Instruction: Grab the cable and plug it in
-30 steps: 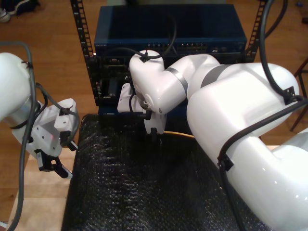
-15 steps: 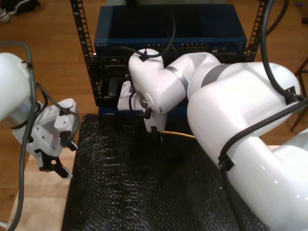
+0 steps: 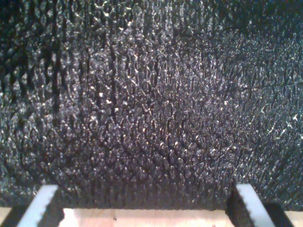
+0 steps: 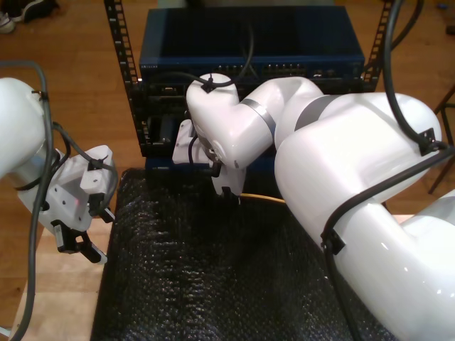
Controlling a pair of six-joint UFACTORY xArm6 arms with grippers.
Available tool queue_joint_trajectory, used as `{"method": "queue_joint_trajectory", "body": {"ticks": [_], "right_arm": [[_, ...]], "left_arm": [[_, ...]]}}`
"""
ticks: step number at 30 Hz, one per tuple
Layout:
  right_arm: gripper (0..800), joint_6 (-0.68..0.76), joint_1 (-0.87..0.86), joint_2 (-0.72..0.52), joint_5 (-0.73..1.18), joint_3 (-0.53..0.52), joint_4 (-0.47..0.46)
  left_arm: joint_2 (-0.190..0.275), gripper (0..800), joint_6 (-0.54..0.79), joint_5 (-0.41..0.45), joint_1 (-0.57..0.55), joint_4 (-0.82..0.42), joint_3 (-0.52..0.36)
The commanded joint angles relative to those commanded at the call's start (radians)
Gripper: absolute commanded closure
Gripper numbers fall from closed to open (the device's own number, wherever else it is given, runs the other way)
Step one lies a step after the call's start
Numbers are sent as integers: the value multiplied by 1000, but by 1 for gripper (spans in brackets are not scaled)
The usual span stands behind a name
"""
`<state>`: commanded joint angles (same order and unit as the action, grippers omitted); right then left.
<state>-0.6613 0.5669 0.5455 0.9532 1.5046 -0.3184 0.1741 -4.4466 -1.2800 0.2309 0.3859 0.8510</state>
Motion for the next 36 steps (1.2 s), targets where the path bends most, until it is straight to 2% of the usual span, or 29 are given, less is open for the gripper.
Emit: {"method": "queue_joint_trajectory", "body": {"ticks": [31,36], "right_arm": [[535,15,20,-2,3,-8,-8],[579,15,21,-3,3,-8,-8]], "left_arm": [[0,0,0,0,0,0,0],[0,0,0,0,0,0,0]]}}
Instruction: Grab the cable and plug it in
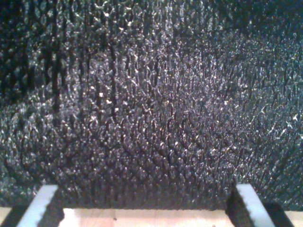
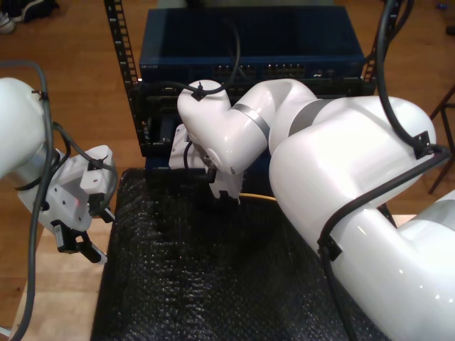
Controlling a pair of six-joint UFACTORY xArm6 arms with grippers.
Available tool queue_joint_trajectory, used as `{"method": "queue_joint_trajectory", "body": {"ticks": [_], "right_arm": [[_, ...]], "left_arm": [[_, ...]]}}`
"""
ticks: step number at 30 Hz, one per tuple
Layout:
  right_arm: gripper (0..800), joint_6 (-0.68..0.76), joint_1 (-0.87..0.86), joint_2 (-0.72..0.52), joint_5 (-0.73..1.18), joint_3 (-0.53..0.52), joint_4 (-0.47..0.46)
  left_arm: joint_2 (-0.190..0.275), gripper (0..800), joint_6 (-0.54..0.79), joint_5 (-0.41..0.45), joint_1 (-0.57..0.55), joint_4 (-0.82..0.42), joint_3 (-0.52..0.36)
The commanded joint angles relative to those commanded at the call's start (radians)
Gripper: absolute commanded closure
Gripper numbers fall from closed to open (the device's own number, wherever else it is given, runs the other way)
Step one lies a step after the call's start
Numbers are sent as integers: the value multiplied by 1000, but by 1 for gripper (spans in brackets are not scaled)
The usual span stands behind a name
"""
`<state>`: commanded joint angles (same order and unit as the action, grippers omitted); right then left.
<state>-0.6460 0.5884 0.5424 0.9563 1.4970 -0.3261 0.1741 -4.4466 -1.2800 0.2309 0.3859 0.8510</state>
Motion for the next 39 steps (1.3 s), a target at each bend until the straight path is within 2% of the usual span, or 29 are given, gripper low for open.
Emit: {"method": "queue_joint_trajectory", "body": {"ticks": [25,36,39], "right_arm": [[619,0,2,-2,3,-5,-9],[666,2,2,-3,3,-6,-9],[720,2,3,-5,3,-6,-9]], "left_arm": [[0,0,0,0,0,0,0],[0,0,0,-2,0,0,0],[0,0,0,0,0,0,0]]}}
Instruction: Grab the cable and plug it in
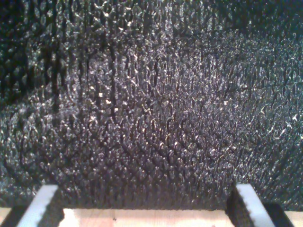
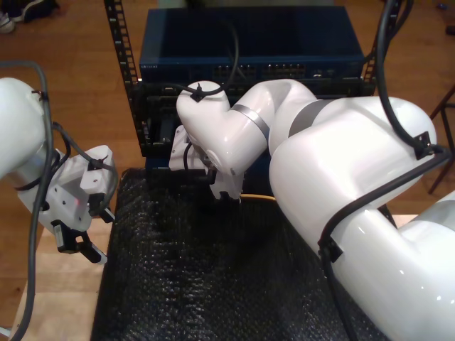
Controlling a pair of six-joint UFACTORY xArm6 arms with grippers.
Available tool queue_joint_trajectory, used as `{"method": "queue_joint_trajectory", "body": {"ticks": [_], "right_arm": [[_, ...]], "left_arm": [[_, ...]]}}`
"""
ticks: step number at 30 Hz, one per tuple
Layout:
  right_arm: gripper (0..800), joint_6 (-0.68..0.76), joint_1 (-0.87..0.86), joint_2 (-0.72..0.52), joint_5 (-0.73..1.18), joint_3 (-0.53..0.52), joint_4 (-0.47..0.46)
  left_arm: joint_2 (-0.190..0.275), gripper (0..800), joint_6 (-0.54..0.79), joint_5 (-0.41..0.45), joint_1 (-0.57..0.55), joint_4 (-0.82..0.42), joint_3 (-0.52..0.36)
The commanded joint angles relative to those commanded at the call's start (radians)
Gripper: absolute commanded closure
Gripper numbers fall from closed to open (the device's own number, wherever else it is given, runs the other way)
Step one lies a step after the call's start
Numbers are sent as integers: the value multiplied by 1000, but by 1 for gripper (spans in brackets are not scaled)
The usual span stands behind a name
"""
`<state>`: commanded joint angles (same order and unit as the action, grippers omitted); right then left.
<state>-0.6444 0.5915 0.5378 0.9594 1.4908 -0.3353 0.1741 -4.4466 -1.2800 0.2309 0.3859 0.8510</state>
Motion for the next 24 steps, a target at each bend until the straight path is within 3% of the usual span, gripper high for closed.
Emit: {"method": "queue_joint_trajectory", "body": {"ticks": [8,19,24], "right_arm": [[780,-5,2,-23,2,0,3],[794,-46,-6,-170,118,-23,25],[794,-189,-11,-308,123,-109,210]], "left_arm": [[0,0,0,-2,0,0,0],[3,0,0,-14,3,3,5],[9,0,2,-75,6,55,9]]}}
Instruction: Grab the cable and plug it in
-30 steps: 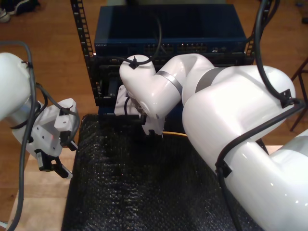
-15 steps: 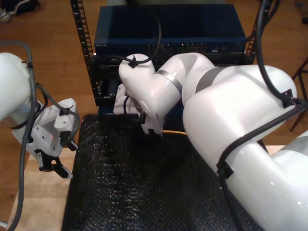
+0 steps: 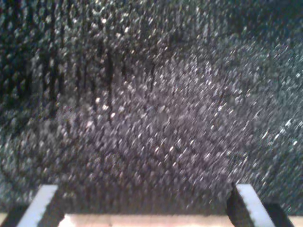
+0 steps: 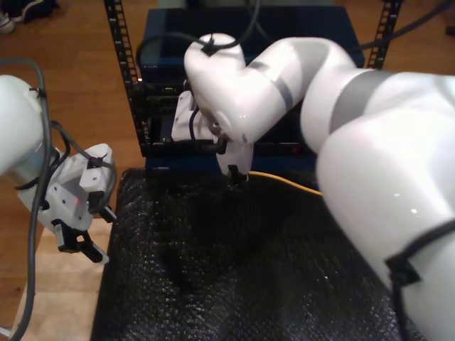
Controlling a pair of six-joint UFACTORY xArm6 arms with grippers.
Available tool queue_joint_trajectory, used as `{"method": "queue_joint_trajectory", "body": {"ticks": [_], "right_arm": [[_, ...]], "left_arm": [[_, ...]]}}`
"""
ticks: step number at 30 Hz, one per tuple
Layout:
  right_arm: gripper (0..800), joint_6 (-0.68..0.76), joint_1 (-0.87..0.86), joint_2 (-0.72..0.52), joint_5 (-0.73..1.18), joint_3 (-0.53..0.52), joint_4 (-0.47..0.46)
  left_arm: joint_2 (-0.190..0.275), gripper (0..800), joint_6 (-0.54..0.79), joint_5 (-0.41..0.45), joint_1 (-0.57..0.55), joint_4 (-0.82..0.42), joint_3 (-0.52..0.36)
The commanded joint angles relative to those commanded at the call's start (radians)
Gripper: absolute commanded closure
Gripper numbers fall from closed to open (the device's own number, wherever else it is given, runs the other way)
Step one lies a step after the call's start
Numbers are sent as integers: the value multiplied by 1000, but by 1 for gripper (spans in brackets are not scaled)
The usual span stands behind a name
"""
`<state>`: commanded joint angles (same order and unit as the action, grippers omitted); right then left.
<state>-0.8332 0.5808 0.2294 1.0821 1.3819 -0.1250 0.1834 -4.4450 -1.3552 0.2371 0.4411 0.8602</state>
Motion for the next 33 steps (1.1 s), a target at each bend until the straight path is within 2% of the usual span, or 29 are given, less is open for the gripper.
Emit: {"method": "queue_joint_trajectory", "body": {"ticks": [3,5,11,15,19,26,33], "right_arm": [[794,-94,-6,-80,14,-48,115],[794,-130,-17,-118,41,-66,158],[794,-147,-41,-232,94,-127,173],[794,-175,-55,-319,94,-186,184],[794,-221,-100,-388,110,-236,241],[794,-313,-192,-494,157,-316,390],[794,-334,-230,-557,184,-362,443]], "left_arm": [[2,0,3,-55,5,44,29],[2,0,3,-89,6,66,43],[32,0,8,-155,5,98,52],[52,0,8,-195,5,183,49],[52,0,12,-236,3,267,49],[51,0,26,-242,-32,350,51],[54,0,28,-242,-100,419,52]]}}
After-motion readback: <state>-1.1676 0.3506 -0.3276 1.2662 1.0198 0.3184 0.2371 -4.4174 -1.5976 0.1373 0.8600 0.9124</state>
